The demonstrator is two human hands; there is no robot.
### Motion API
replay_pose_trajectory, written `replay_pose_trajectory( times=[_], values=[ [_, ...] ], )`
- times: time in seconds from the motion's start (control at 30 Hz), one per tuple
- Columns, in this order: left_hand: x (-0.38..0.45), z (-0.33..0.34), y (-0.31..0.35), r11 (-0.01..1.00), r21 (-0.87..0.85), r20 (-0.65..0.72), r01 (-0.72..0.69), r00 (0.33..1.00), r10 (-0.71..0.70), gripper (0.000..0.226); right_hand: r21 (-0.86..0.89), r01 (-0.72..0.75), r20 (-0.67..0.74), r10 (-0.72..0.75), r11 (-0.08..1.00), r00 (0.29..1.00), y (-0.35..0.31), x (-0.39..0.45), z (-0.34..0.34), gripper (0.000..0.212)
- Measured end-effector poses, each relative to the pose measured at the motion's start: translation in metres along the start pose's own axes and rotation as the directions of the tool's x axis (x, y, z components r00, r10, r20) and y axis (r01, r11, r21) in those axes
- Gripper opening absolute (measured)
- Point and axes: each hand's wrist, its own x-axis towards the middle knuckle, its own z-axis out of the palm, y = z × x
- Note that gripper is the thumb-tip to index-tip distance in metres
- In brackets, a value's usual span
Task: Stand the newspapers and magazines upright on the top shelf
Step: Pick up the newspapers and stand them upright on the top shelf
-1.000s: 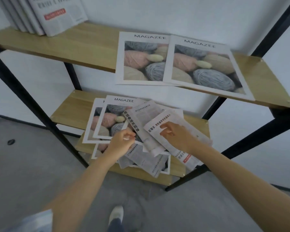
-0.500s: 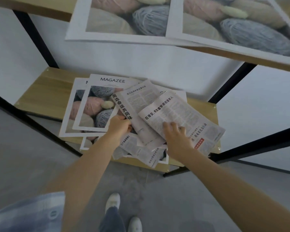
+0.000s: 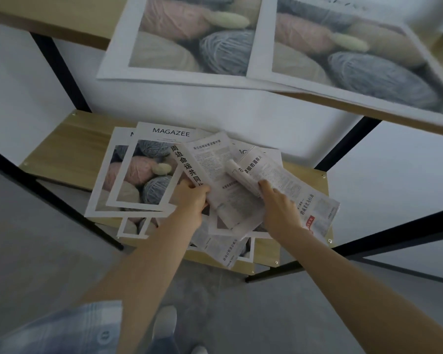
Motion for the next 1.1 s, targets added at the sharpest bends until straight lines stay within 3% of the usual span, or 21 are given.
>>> replay_pose_trajectory(
  times=[0.2, 0.3, 0.53, 0.7, 0.77, 0.87, 0.97, 1.1],
  values=[
    [-0.054, -0.02, 0.025, 0.997, -0.068, -0.049, -0.039, 0.998, 0.035, 0.013, -0.053, 0.088, -0.085, -0.092, 0.995, 0.992, -0.011, -0.023, -0.047, 0.049],
    [-0.088, -0.039, 0.04, 0.99, -0.116, -0.09, -0.082, 0.993, 0.072, 0.016, -0.076, 0.16, -0.081, -0.166, 0.984, 0.983, -0.034, -0.042, -0.068, 0.045],
    [-0.168, -0.096, 0.087, 0.95, -0.139, -0.207, -0.278, 0.947, 0.246, 0.029, 0.084, 0.343, -0.076, -0.337, 0.936, 0.938, -0.119, -0.097, -0.122, 0.031],
    [-0.221, -0.142, 0.131, 0.896, -0.078, -0.333, -0.437, 0.859, 0.39, 0.021, 0.299, 0.429, -0.09, -0.422, 0.852, 0.902, -0.173, -0.128, -0.155, 0.023],
    [-0.242, -0.157, 0.152, 0.856, -0.008, -0.368, -0.518, 0.797, 0.479, 0.018, 0.36, 0.481, -0.143, -0.462, 0.799, 0.875, -0.193, -0.139, -0.173, 0.016],
    [-0.277, -0.17, 0.188, 0.775, 0.039, -0.39, -0.631, 0.704, 0.593, 0.02, 0.452, 0.508, -0.204, -0.47, 0.733, 0.859, -0.219, -0.148, -0.203, 0.023],
    [-0.308, -0.174, 0.227, 0.692, 0.043, -0.391, -0.72, 0.626, 0.675, 0.018, 0.602, 0.502, -0.251, -0.45, 0.621, 0.857, -0.242, -0.151, -0.236, 0.037],
    [-0.339, -0.168, 0.283, 0.572, 0.026, -0.342, -0.82, 0.531, 0.775, 0.023, 0.763, 0.481, -0.32, -0.394, 0.432, 0.862, -0.266, -0.147, -0.285, 0.039]
  ],
)
